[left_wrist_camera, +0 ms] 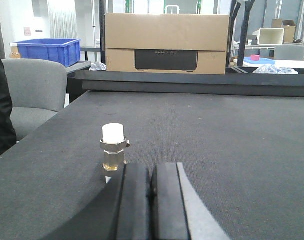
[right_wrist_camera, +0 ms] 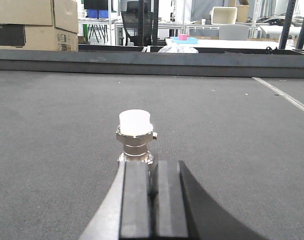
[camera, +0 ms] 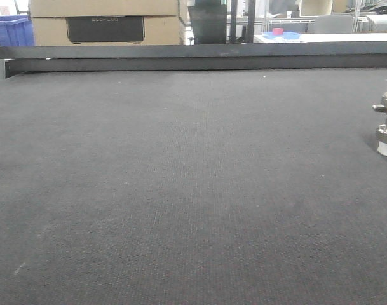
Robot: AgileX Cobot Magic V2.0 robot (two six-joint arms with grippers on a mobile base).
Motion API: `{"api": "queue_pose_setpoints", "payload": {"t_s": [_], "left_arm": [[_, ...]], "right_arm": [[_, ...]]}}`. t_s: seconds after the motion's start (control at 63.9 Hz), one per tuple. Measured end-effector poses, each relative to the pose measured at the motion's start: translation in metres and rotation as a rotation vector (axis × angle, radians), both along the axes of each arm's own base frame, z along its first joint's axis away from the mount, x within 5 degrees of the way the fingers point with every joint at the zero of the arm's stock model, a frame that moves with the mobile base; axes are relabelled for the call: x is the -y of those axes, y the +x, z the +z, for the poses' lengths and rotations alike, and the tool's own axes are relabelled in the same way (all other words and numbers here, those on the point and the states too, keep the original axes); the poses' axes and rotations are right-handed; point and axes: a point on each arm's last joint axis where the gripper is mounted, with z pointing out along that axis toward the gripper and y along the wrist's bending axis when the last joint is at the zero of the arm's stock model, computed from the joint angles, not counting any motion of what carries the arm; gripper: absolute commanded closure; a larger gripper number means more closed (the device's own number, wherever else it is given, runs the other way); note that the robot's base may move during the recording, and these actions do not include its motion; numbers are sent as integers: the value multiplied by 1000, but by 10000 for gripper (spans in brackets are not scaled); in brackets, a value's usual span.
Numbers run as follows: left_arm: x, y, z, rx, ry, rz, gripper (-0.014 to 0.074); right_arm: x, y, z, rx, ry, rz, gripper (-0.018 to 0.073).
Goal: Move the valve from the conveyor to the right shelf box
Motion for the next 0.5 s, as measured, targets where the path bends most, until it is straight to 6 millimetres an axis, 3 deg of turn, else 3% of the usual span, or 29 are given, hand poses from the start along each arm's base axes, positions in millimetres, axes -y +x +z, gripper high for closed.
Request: {"api": "queue_pose_setpoints", "payload": {"t_s": [0.501], "left_arm": [[0, 0, 1, 12, 1, 0, 708]], "right_arm": [[0, 0, 0, 0, 0, 0, 715]]}}
